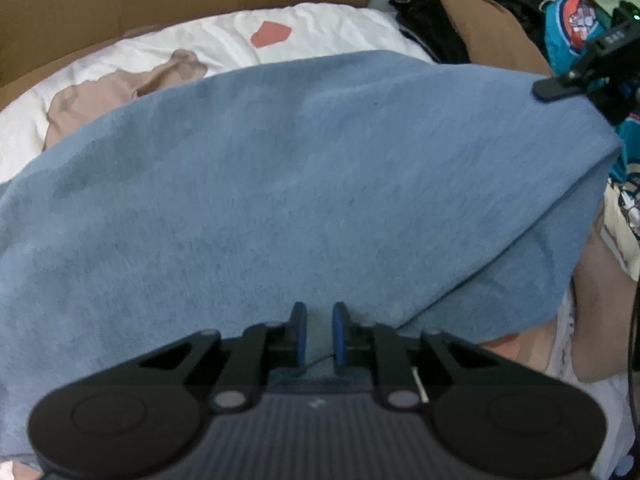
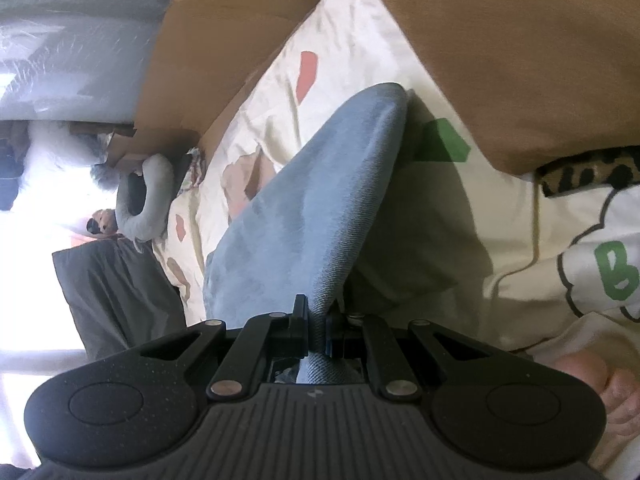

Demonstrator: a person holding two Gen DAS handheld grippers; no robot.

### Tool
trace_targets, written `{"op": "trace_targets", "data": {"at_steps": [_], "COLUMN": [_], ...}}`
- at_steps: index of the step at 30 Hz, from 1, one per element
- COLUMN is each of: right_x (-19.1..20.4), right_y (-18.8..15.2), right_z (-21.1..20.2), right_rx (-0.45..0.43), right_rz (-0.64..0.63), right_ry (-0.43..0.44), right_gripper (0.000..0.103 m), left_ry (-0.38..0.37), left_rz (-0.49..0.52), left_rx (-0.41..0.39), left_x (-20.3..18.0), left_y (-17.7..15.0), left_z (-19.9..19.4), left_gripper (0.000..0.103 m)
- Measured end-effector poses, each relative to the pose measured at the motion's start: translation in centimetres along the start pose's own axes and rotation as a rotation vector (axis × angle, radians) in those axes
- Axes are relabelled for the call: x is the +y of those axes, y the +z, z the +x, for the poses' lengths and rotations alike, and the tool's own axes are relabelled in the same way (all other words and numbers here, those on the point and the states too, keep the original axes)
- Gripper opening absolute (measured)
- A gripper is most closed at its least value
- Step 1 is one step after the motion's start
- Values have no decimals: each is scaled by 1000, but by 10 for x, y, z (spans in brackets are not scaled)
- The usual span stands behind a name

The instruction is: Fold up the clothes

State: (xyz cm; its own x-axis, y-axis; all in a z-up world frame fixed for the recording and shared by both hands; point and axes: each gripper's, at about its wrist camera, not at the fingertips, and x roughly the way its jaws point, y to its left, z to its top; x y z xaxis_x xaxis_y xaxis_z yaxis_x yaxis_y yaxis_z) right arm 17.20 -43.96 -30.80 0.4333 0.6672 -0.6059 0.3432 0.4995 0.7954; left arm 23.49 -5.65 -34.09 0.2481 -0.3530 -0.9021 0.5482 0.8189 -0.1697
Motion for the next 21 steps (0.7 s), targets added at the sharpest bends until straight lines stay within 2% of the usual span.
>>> {"op": "trace_targets", "data": {"at_steps": [10, 15, 18, 21], "right_x": [-6, -6, -8, -14], "right_y": [0, 0, 0, 1], "right_z": [2, 2, 3, 5], "right_rx": [1, -2, -6, -8], "right_rz": [5, 4, 13, 32], "right_ry": [-13, -23, -24, -30], "right_gripper": [5, 5, 6, 7], "left_ry": [6, -30, -39, -13], "left_rz": [70, 143, 102, 48], "left_rx": [3, 66, 44, -5], "left_x": [-11, -13, -4, 9], "left_y": [-17, -11, 3, 25], "left_z": [-16, -23, -36, -41], "left_gripper": [13, 0, 0, 0]}}
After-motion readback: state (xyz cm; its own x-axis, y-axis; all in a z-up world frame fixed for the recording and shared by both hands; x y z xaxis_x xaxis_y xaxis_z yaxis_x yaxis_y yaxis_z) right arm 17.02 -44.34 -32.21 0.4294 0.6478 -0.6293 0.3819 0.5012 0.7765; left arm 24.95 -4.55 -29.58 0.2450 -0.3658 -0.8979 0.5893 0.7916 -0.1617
